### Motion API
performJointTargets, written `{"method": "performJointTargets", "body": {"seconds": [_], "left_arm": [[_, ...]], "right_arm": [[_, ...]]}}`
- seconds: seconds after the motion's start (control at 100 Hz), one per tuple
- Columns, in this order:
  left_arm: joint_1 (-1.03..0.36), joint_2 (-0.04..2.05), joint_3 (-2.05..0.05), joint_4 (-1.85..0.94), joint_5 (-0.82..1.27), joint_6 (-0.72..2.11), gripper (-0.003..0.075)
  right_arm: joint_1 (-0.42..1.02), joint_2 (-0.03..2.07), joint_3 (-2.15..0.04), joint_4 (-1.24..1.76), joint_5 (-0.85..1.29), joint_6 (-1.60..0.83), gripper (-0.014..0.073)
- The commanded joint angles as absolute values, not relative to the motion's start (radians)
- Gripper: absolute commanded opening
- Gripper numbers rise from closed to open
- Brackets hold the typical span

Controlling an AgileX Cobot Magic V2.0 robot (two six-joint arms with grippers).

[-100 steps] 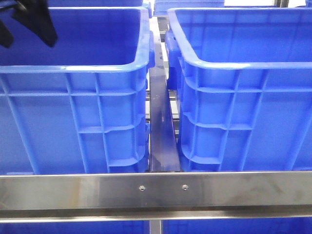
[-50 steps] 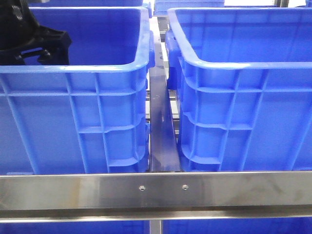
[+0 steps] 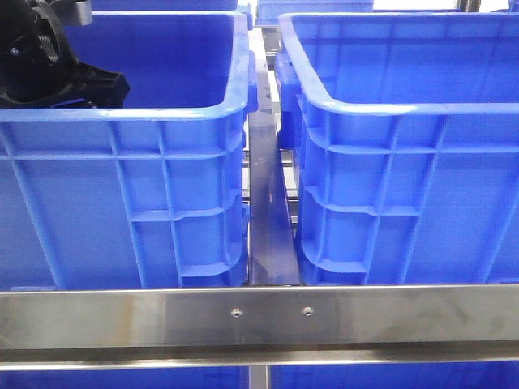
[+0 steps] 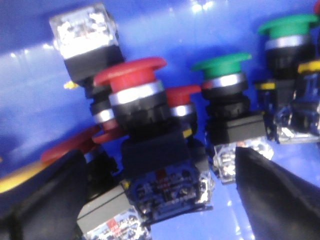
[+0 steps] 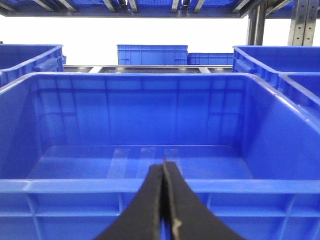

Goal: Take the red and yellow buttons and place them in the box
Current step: 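Close the left gripper on the red button's body and lift it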

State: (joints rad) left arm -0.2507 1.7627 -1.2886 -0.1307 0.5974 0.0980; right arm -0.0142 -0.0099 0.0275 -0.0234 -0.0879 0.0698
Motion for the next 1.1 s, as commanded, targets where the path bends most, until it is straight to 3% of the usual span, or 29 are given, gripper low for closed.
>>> {"method": "performJointTargets", "body": {"seconds": [0.0, 0.43, 0.53, 0.69, 0.8, 1.09], "left_arm": [[-0.258, 1.718, -1.321, -0.132, 0.548, 0.088, 0.0534], [-0.258, 1.751, -1.321, -0.124, 0.558, 0.088, 0.0520], [-0.258, 1.751, -1.321, -0.124, 0.562, 0.088, 0.0429], [-0.258, 1.751, -1.321, -0.124, 0.566, 0.088, 0.0130], [-0.258, 1.749, -1.321, -0.115, 0.575, 0.088, -0.0001], [-0.258, 1.629, -1.319, -0.109, 0.626, 0.088, -0.0019]], "right_arm": [[-0.017, -0.032, 0.027, -0.032, -0.170, 0.068, -0.0068], [-0.017, -0.032, 0.027, -0.032, -0.170, 0.068, -0.0068], [-0.017, -0.032, 0.027, -0.032, -0.170, 0.068, -0.0068], [-0.017, -0.032, 0.027, -0.032, -0.170, 0.068, -0.0068], [-0.017, -0.032, 0.027, -0.032, -0.170, 0.068, -0.0068], [-0.017, -0.032, 0.027, -0.032, -0.170, 0.068, -0.0068]]}}
